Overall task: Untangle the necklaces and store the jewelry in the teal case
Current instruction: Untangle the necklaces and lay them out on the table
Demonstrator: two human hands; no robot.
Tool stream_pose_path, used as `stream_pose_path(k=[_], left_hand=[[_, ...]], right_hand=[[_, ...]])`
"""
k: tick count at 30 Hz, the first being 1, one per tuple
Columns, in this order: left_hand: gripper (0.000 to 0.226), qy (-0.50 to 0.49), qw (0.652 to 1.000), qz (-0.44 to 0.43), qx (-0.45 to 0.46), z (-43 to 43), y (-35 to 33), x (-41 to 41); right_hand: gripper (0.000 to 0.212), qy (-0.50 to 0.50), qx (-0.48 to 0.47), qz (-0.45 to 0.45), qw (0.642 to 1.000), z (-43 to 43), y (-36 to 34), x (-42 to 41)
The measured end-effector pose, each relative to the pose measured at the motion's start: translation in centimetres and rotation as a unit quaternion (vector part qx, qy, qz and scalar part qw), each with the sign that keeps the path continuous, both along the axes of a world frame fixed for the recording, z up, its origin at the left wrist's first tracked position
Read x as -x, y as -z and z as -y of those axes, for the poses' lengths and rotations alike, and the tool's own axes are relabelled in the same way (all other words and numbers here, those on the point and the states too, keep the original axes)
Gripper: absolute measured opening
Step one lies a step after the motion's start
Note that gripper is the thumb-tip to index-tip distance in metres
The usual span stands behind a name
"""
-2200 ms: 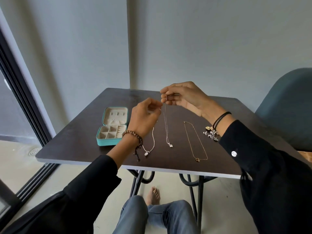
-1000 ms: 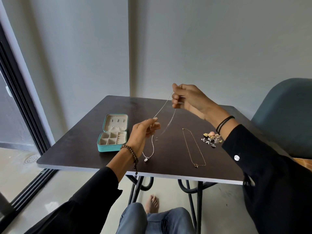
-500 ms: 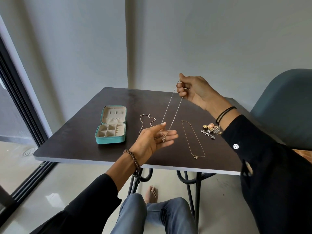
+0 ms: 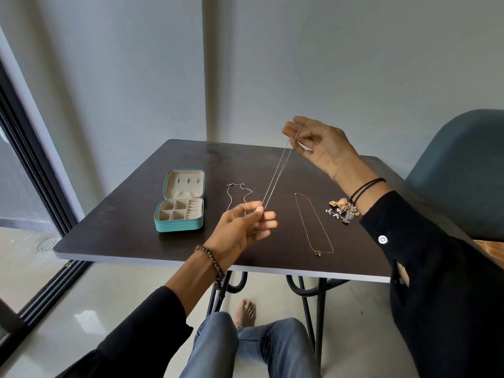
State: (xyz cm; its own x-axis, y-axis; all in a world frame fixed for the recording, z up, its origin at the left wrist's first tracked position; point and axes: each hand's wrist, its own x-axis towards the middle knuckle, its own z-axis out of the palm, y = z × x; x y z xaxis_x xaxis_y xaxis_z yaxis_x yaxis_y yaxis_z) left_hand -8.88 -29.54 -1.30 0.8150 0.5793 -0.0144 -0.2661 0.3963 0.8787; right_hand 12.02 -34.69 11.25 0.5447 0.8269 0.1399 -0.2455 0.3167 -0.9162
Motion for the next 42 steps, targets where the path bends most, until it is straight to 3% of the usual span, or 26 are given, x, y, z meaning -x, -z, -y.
stream_pose_path(k=[5,13,17,23,27,31,37,39,42], left_hand=[[0.022,0.000,0.997,0.014,-0.075,-0.5,-0.4,0.9],[0.026,0.001,0.987,-0.015,-0.159,-0.1,-0.9,0.7],[0.022,-0.031,0.977,-0.040,-0.205,0.4,-1.5,0.1],[0.021,-0.065,0.965,-0.051,-0.250,0.9,-1.6,-1.1],[0.014,-0.042,0.971,-0.029,-0.233,1.3,-1.1,-1.3],[0.020,-0.018,0.980,-0.031,-0.197,1.7,-0.4,-1.3],[0.013,-0.038,0.974,-0.056,-0.217,1.5,0.4,-1.0],[0.014,-0.037,0.976,-0.057,-0.209,1.4,0.5,-0.9],[0.017,-0.013,0.984,-0.047,-0.173,1.2,0.5,-0.4]], right_hand=[[0.031,0.078,0.003,0.149,0.986,0.1,0.9,-0.5],[0.023,0.187,0.041,0.233,0.954,-0.2,1.3,-0.5],[0.012,0.256,0.071,0.305,0.914,-0.4,1.5,-0.2],[0.020,0.313,0.093,0.449,0.832,-0.9,1.5,-0.3],[0.018,0.316,0.112,0.477,0.813,-1.0,1.5,-0.7],[0.018,0.310,0.112,0.463,0.823,-0.7,1.4,-0.9],[0.012,0.284,0.134,0.439,0.842,-0.1,1.9,-1.7],[0.011,0.248,0.151,0.379,0.879,0.1,2.0,-1.8],[0.010,0.166,0.150,0.215,0.951,0.4,1.6,-1.4]])
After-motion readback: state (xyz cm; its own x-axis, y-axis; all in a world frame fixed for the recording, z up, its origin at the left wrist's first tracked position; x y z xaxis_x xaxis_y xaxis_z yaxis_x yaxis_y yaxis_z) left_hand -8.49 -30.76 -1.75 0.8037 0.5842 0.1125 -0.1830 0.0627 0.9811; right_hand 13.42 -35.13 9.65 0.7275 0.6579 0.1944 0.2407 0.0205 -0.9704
